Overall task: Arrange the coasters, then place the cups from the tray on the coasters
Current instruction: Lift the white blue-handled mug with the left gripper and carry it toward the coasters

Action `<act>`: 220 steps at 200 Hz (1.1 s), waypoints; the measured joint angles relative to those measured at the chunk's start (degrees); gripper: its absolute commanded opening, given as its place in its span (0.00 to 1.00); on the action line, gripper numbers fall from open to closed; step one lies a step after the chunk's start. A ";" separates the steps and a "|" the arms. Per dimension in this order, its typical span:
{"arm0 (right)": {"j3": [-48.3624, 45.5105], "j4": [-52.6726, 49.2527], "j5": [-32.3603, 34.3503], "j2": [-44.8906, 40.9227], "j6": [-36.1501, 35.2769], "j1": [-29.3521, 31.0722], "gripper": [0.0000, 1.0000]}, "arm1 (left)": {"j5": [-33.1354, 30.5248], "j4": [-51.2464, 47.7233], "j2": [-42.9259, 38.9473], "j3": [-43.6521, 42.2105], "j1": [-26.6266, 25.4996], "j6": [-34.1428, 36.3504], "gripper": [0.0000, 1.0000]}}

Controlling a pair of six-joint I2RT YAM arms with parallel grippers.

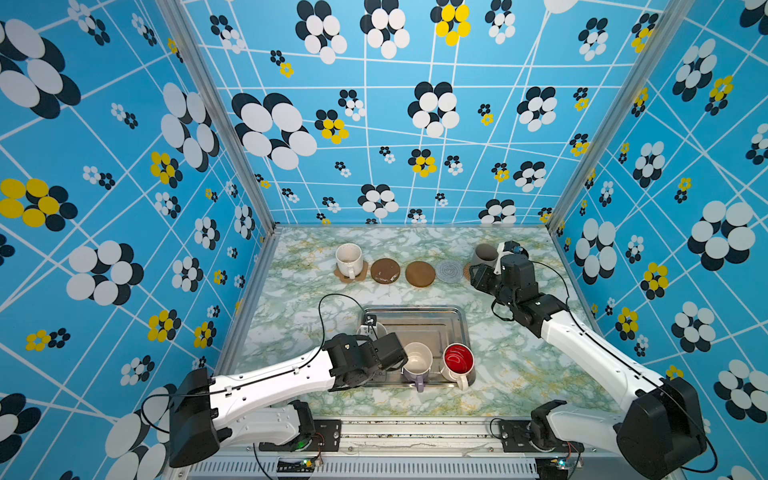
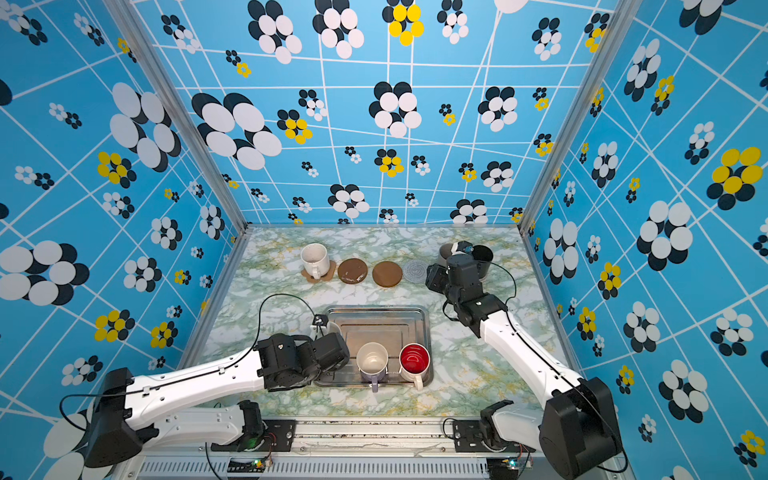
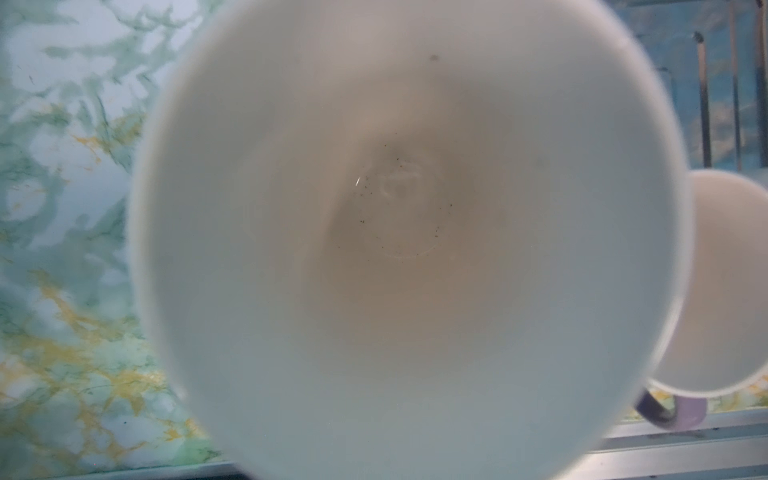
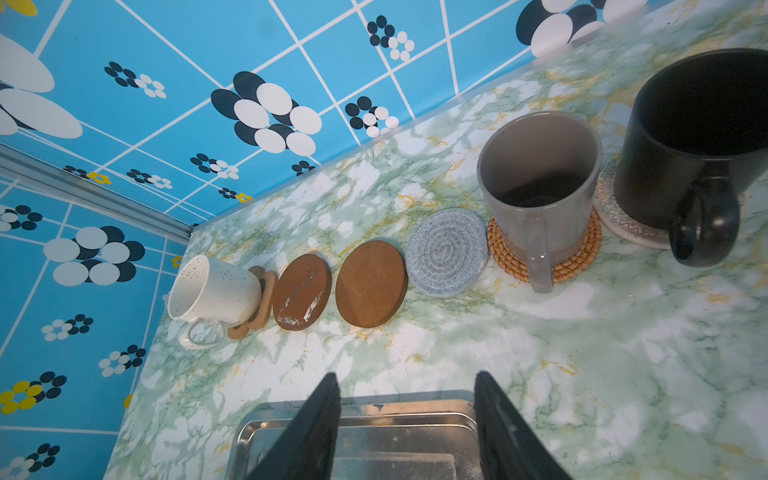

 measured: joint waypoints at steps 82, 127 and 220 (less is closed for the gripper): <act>0.00 -0.07 -0.48 -0.37 -0.39 0.00 0.54 | 0.92 0.37 11.65 14.34 11.80 14.21 0.00; 0.00 -0.09 -0.48 -0.59 -1.09 0.00 0.54 | 2.73 1.99 16.41 17.81 16.83 19.54 0.00; 0.02 -0.72 -0.52 -1.27 -2.40 0.00 0.54 | 7.74 7.04 28.87 31.39 26.51 27.78 0.00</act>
